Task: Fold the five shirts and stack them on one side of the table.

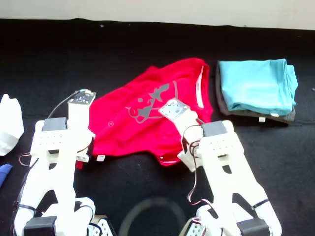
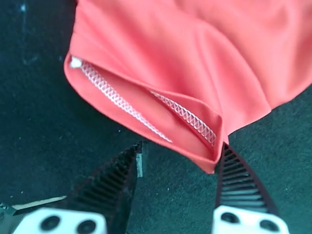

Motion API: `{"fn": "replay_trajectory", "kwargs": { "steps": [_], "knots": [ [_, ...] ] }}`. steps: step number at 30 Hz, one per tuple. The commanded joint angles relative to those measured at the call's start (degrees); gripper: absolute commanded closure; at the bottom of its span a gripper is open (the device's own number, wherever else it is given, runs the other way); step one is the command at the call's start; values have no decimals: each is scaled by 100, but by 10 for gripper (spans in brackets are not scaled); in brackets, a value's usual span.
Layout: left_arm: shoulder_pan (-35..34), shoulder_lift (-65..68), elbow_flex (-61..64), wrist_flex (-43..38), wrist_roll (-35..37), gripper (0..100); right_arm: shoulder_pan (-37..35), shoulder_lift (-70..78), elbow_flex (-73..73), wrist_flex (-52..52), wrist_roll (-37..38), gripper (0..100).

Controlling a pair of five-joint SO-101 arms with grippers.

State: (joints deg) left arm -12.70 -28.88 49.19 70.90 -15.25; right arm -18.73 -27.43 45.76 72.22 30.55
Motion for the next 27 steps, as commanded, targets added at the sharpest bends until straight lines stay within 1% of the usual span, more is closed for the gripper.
{"fn": "replay_trajectory", "kwargs": {
  "steps": [1, 4, 8, 13, 16, 19, 23, 25, 27],
  "knots": [
    [57, -22, -4, -70, -62, 990, -13, 268, -4, -259, 79, 771],
    [57, -48, 4, -53, -62, 990, 4, 593, -4, -435, 79, 771],
    [48, -57, -4, -62, -62, 990, -4, 558, -75, 145, 79, 771],
    [48, -57, -13, -62, -62, 990, -4, -532, -75, 1015, 88, 771],
    [48, -57, -13, -62, -62, 990, -22, -1235, -40, 1279, 88, 771],
    [48, -57, -13, -62, -62, 990, -22, -1675, 4, 1226, 88, 771],
    [48, -57, -13, -62, -62, 990, 4, -1437, 92, 892, 18, 769],
    [48, -57, -4, -62, -62, 990, 4, -1095, 259, 585, -334, 764],
    [48, -57, 4, -62, -62, 990, 4, -611, 374, 207, -791, 716]
  ]
}}
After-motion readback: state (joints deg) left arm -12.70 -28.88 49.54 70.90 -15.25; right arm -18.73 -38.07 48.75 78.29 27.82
